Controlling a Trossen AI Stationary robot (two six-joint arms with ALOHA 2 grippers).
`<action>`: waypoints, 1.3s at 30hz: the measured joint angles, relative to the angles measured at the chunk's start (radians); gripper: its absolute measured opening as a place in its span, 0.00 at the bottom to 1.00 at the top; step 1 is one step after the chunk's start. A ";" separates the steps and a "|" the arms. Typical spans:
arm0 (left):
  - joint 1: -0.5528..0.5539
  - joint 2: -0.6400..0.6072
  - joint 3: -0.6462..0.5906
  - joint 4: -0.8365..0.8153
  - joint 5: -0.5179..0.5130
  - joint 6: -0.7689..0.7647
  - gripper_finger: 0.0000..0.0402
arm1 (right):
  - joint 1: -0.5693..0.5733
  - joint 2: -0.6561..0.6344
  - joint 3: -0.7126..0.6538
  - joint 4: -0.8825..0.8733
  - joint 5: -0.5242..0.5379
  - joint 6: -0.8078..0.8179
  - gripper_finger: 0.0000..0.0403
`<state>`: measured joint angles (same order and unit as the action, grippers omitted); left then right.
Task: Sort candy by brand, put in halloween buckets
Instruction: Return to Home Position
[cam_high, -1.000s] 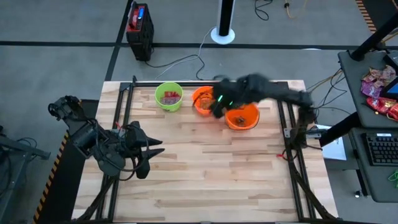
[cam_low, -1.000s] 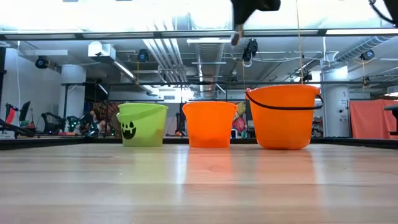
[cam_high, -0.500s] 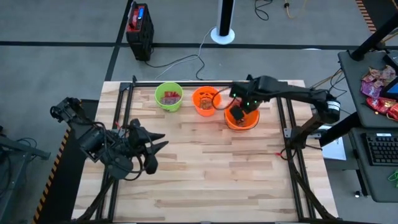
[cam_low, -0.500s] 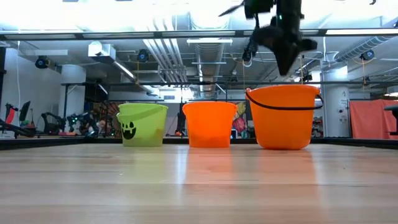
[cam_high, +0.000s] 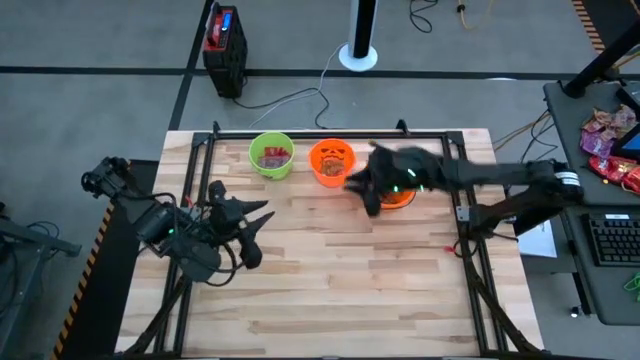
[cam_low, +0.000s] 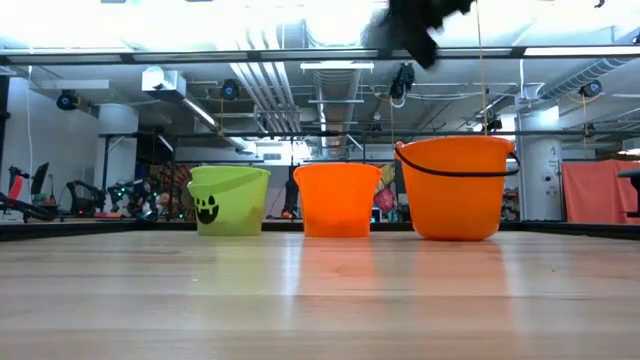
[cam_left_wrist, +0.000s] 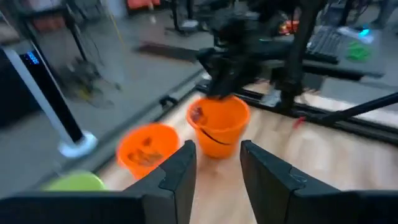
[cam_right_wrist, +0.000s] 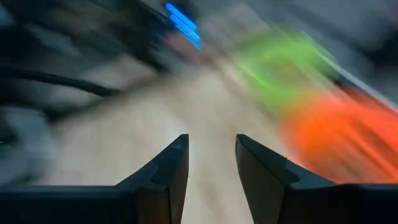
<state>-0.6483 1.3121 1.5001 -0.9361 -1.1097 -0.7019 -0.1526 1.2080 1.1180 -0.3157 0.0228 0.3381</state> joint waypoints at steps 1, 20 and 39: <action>0.010 0.001 -0.011 0.034 -0.014 0.059 0.26 | 0.026 -0.023 -0.073 0.180 -0.037 -0.038 0.31; 0.627 -0.265 -0.459 1.026 0.892 0.773 0.01 | 0.019 -0.468 -0.570 0.582 -0.148 -0.066 0.21; 0.796 -0.939 -1.151 1.292 0.937 0.520 0.00 | -0.018 -1.194 -1.047 0.722 -0.292 -0.059 0.21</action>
<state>0.1478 0.3731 0.3489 0.3558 -0.1729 -0.1822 -0.1703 0.0145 0.0710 0.4058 -0.2696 0.2788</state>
